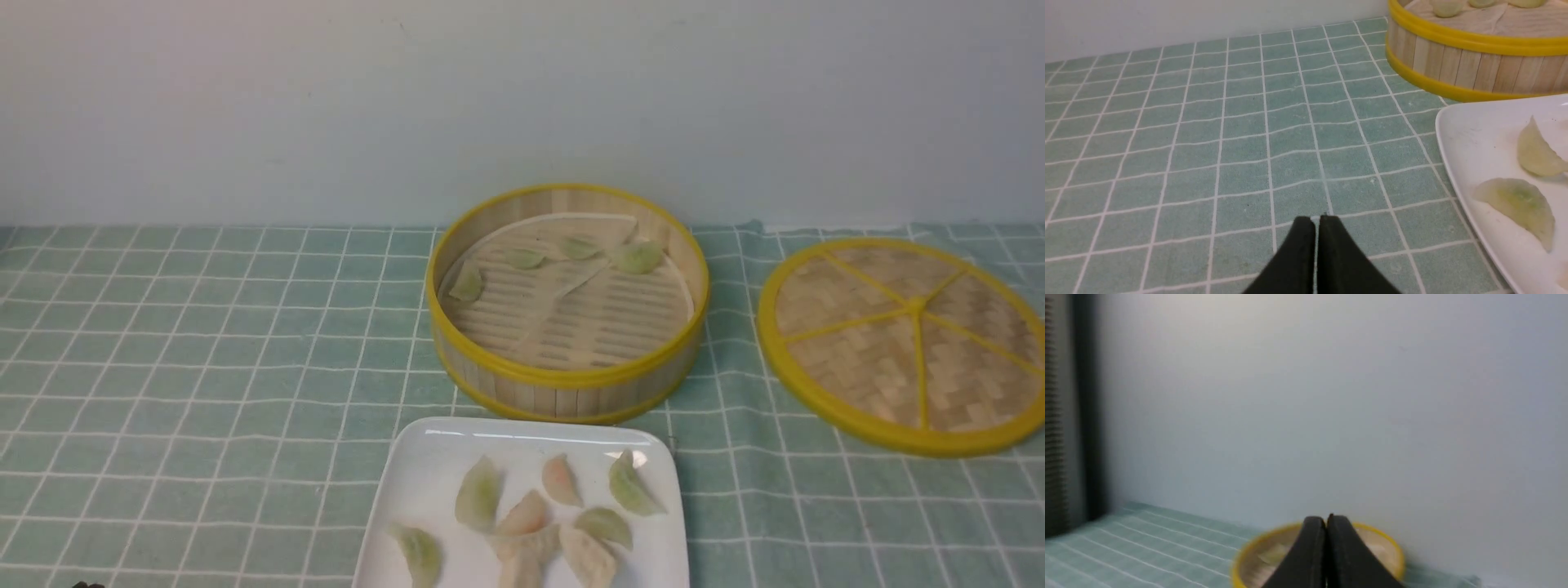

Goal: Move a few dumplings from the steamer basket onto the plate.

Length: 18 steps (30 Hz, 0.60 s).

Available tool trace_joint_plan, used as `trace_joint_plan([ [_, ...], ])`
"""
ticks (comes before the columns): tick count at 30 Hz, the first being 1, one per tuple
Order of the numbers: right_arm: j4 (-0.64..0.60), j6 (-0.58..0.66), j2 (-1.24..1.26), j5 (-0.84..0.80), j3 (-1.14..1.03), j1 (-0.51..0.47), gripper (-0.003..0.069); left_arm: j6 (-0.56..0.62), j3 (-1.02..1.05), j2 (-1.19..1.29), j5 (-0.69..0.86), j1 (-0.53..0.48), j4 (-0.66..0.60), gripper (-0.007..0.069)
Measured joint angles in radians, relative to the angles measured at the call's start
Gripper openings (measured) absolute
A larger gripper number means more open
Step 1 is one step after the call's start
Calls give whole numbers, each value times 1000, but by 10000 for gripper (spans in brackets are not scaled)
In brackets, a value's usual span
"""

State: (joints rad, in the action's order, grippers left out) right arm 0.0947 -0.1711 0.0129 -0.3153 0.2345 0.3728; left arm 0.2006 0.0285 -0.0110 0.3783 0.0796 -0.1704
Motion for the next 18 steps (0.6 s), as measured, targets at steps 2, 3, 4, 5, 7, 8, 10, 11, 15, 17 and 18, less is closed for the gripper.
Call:
trace_joint_plan([
  [2, 1, 0, 0, 0, -84, -171, -15, 0, 0, 0, 0, 0, 0, -6],
  [3, 1, 0, 0, 0, -120, -223, -15, 0, 0, 0, 0, 0, 0, -6],
  [4, 2, -1, 0, -1, -156, -300, -15, 0, 0, 0, 0, 0, 0, -6],
  [5, 2, -1, 0, -1, -179, -309, -15, 0, 0, 0, 0, 0, 0, -6],
  [7, 2, -1, 0, -19, -246, -379, -15, 0, 0, 0, 0, 0, 0, -6],
  [8, 2, -1, 0, -28, -252, -384, -15, 0, 0, 0, 0, 0, 0, -6],
  [10, -2, -1, 0, -51, -259, -390, -15, 0, 0, 0, 0, 0, 0, -6],
  [11, -2, -1, 0, -51, -259, -390, -15, 0, 0, 0, 0, 0, 0, -6],
  [15, -2, -1, 0, -52, -259, -390, -15, 0, 0, 0, 0, 0, 0, -6],
  [17, -2, -1, 0, -52, -259, -390, -15, 0, 0, 0, 0, 0, 0, -6],
  [18, -2, -1, 0, -53, -259, -390, -15, 0, 0, 0, 0, 0, 0, -6],
])
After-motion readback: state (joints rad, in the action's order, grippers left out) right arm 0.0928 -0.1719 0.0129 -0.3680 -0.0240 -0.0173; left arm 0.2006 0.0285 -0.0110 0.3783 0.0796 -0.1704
